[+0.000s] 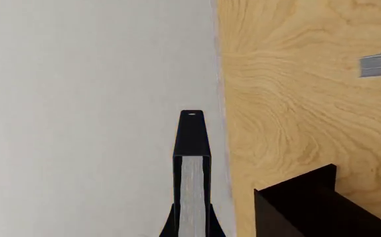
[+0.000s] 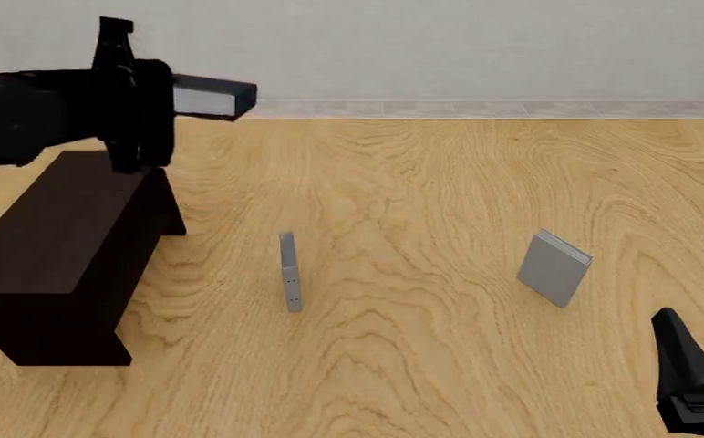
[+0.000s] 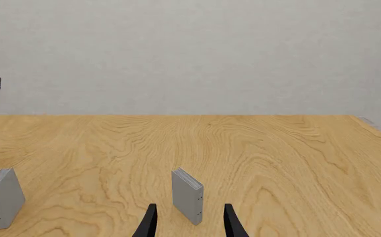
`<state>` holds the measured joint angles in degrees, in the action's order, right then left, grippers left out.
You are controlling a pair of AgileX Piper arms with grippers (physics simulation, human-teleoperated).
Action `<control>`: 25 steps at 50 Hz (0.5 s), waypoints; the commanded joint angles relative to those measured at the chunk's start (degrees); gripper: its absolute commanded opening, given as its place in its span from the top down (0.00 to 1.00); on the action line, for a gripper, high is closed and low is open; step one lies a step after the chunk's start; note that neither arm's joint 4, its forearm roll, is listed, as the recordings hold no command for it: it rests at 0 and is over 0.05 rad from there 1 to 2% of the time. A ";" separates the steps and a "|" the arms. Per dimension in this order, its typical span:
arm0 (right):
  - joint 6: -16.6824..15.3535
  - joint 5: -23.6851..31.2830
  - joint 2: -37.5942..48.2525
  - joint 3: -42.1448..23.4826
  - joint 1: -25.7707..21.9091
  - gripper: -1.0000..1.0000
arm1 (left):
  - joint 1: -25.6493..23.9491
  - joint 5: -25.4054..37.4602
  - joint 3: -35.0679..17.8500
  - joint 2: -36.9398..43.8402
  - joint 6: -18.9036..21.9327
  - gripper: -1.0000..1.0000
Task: Pick up the book in the middle and place it on the cabinet shelf.
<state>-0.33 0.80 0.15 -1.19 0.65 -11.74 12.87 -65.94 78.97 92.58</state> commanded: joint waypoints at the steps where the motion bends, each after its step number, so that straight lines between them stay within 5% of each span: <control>1: 0.00 0.00 0.00 0.00 0.01 0.00 | 4.44 0.34 0.27 -3.59 0.62 1.00; 25: 0.00 0.00 0.00 0.00 0.01 0.00 | 14.26 0.21 9.35 -12.95 1.66 1.00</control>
<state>-0.33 0.80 0.15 -1.19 0.65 -1.51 13.99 -59.33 69.71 92.64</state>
